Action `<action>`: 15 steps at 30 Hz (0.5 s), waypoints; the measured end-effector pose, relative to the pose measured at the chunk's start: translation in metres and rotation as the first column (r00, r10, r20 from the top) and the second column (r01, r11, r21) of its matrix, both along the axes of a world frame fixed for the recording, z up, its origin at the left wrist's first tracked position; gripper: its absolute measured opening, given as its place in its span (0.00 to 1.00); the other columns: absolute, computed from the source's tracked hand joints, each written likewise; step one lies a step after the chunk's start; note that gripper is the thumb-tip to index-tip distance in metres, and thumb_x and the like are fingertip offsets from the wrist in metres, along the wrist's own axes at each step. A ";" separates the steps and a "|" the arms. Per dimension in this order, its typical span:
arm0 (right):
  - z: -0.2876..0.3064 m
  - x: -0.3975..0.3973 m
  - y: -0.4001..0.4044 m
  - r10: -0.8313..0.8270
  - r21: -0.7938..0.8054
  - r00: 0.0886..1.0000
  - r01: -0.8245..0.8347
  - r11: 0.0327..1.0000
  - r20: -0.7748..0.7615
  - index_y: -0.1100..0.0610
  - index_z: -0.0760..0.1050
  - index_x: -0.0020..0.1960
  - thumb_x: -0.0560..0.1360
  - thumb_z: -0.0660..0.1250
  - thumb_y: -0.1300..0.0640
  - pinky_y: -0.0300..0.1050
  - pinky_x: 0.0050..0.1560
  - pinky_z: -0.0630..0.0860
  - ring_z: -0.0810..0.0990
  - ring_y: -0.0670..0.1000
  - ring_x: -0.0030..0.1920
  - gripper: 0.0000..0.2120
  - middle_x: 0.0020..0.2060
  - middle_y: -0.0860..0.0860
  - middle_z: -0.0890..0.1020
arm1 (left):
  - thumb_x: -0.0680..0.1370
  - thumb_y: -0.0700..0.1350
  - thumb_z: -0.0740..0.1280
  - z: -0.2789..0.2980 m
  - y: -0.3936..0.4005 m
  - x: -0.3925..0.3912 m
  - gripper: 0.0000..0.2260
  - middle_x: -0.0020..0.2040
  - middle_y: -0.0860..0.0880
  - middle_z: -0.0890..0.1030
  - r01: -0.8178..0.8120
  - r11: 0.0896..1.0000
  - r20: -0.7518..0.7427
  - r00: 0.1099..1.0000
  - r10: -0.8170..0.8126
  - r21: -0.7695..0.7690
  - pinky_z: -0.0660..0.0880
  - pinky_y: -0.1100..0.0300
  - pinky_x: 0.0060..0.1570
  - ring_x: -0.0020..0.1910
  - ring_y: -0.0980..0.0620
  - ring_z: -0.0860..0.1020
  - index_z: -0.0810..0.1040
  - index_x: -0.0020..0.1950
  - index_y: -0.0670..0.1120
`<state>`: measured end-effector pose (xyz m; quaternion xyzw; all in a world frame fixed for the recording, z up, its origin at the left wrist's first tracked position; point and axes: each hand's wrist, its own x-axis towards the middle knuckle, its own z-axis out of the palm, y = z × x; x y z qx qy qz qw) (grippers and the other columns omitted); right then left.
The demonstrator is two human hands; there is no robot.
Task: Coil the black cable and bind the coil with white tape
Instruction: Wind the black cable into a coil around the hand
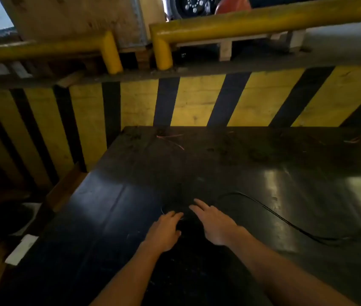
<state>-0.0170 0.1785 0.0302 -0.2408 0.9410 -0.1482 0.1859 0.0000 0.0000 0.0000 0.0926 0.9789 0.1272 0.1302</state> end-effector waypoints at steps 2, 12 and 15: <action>-0.008 -0.007 -0.001 0.006 0.055 1.000 -0.008 0.998 0.020 0.51 0.47 0.75 0.73 0.62 0.68 0.57 0.67 0.67 0.58 0.61 0.72 0.38 0.77 0.51 0.47 | 0.78 0.44 0.63 -0.006 0.002 -0.005 0.23 0.69 0.45 0.70 0.015 1.000 -0.045 0.999 -0.016 -0.019 0.71 0.50 0.63 0.66 0.45 0.70 0.66 0.73 0.47; -0.029 0.032 0.019 -0.069 0.104 0.993 0.079 0.991 -0.099 0.54 0.69 0.60 0.78 0.57 0.59 0.50 0.59 0.69 0.71 0.55 0.60 0.12 0.60 0.54 0.73 | 0.79 0.44 0.59 0.024 0.015 0.010 0.08 0.49 0.42 0.81 0.150 0.983 0.065 0.988 -0.144 -0.105 0.71 0.52 0.50 0.49 0.44 0.78 0.77 0.48 0.43; -0.017 0.055 0.032 -0.066 0.171 0.994 0.080 0.982 -0.087 0.56 0.70 0.60 0.76 0.58 0.61 0.50 0.60 0.67 0.72 0.56 0.60 0.13 0.59 0.56 0.74 | 0.79 0.47 0.62 0.049 0.025 0.014 0.07 0.47 0.43 0.81 0.175 0.983 0.241 0.953 -0.181 0.048 0.76 0.50 0.49 0.46 0.45 0.79 0.76 0.43 0.47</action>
